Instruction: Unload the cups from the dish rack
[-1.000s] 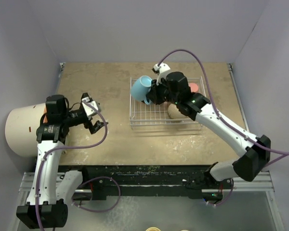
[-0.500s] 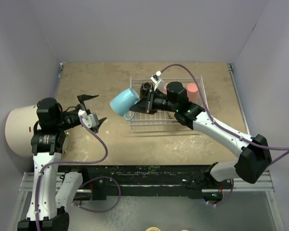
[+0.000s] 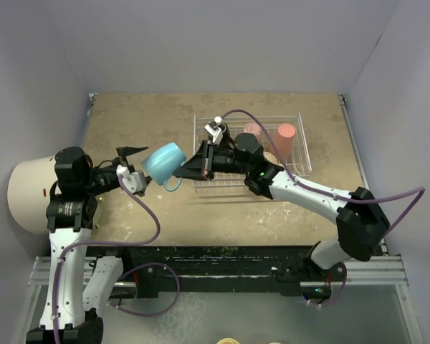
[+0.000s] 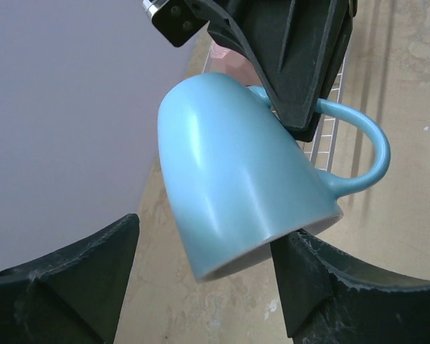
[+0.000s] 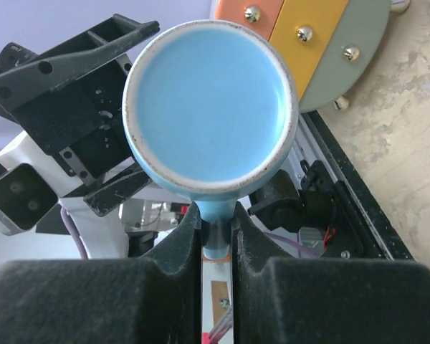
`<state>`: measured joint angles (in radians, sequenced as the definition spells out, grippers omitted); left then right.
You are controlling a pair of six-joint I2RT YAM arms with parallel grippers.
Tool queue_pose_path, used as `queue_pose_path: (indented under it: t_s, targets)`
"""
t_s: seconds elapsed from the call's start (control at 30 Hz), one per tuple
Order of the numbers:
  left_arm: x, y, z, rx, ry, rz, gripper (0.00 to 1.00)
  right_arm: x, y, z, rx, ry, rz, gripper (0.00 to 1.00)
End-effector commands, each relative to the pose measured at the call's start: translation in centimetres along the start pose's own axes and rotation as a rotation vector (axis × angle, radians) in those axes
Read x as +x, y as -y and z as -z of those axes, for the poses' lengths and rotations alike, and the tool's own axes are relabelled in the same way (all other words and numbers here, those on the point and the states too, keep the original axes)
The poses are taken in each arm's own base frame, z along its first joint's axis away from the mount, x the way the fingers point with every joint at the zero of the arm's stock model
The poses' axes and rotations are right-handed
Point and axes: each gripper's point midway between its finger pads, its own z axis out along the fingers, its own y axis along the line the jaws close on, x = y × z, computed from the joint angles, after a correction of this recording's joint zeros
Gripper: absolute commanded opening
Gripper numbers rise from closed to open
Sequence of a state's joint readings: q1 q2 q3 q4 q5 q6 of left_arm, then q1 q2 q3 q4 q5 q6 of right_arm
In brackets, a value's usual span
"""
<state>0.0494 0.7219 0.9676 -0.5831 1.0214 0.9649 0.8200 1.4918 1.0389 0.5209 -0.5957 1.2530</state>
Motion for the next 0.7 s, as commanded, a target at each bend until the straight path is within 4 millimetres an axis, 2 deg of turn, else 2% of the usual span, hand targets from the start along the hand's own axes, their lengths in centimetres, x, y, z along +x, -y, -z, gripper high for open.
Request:
queue_pose_path:
  t_s: [0.0, 0.17, 0.23, 0.27, 0.3, 0.33, 0.37, 0.47, 0.5, 0.53, 0.67]
  targets:
    - [-0.7, -0.3, -0.2, 0.015, 0.026, 0.019, 0.7, 0.2, -5.9, -0.1, -0.21, 0.007, 0.007, 0.0]
    - [-0.5, 0.2, -0.1, 0.004, 0.024, 0.034, 0.4, 1.2, -6.2, -1.3, -0.247, -0.009, -0.062, 0.0]
    - [-0.4, 0.2, -0.1, -0.007, 0.024, 0.035, 0.2, 1.2, -6.2, -1.7, -0.254, -0.017, -0.067, 0.0]
    - [-0.3, 0.1, -0.1, -0.018, 0.021, 0.046, 0.06, 1.3, -6.1, -1.7, -0.255, -0.018, -0.067, 0.05]
    - [-0.3, -0.1, -0.1, -0.028, 0.02, 0.061, 0.0, 1.2, -5.9, -1.7, -0.253, -0.016, -0.065, 0.14]
    - [-0.3, -0.1, -0.1, -0.031, 0.018, 0.069, 0.0, 1.5, -5.6, -1.8, -0.242, -0.025, -0.064, 0.26]
    - [-0.2, -0.1, -0.1, -0.029, 0.013, 0.076, 0.0, 1.9, -5.2, -1.7, -0.23, -0.042, -0.066, 0.33]
    - [1.1, -0.3, -0.2, -0.03, -0.042, 0.11, 0.0, 1.3, -4.0, -1.0, -0.181, -0.031, -0.053, 0.46]
    - [1.8, -0.7, -0.2, -0.039, -0.075, 0.135, 0.0, 0.5, -3.5, -0.4, -0.144, -0.008, -0.032, 0.5]
    - [2.7, -1.1, -0.2, -0.051, -0.115, 0.161, 0.0, -0.1, -2.0, 0.2, -0.06, 0.009, -0.029, 0.52]
    - [6.8, -2.5, -0.3, -0.076, -0.286, 0.295, 0.0, -5.3, 2.4, 4.5, 0.266, 0.141, 0.145, 0.67]
